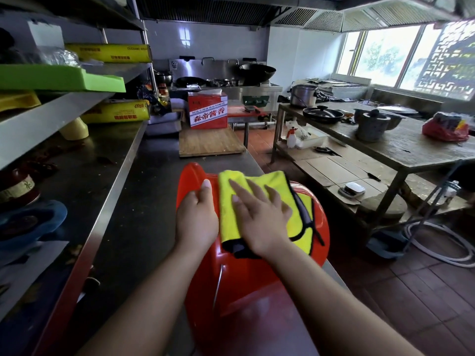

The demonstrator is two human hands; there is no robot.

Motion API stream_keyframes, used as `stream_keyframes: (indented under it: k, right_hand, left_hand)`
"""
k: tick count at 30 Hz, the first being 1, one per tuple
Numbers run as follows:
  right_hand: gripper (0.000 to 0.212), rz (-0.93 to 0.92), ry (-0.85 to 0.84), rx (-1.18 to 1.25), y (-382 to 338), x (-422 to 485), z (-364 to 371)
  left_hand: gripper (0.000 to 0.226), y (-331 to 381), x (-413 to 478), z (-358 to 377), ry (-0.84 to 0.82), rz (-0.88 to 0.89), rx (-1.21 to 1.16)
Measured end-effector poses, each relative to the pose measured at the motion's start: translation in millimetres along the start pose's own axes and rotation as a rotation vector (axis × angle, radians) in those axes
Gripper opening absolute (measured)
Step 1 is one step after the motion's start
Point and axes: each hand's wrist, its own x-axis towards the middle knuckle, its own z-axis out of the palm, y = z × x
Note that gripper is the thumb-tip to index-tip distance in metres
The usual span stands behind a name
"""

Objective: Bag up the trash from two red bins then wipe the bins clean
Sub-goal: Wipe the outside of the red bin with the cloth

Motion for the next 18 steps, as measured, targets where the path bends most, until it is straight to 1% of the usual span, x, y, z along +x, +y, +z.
stream_keyframes:
  k: [3,8,10,12,15,18]
  right_hand:
    - [0.041,-0.144,-0.031,0.000,-21.8,-11.5,15.8]
    - [0.043,-0.176,0.004,-0.075,3.9,-2.3,19.1]
    - [0.045,-0.083,0.036,-0.098,25.2,4.2,17.0]
    - [0.041,0.092,0.073,-0.096,54.5,10.0,11.3]
    - [0.042,0.331,0.103,-0.028,90.5,16.0,-1.8]
    - [0.042,0.401,0.097,-0.009,87.5,20.9,-2.7]
  left_hand:
    - [0.047,-0.8,8.6,-3.6,-0.037,-0.033,0.012]
    - [0.052,-4.4,20.9,-5.7,-0.057,-0.031,0.091]
    - [0.054,-4.8,25.7,-4.8,-0.051,-0.037,0.104]
    - [0.055,-4.3,27.7,-4.4,-0.060,-0.052,0.109]
    - [0.053,-5.8,27.7,-1.1,-0.073,-0.074,0.105]
    - [0.054,-5.3,25.7,1.2,-0.066,-0.058,0.076]
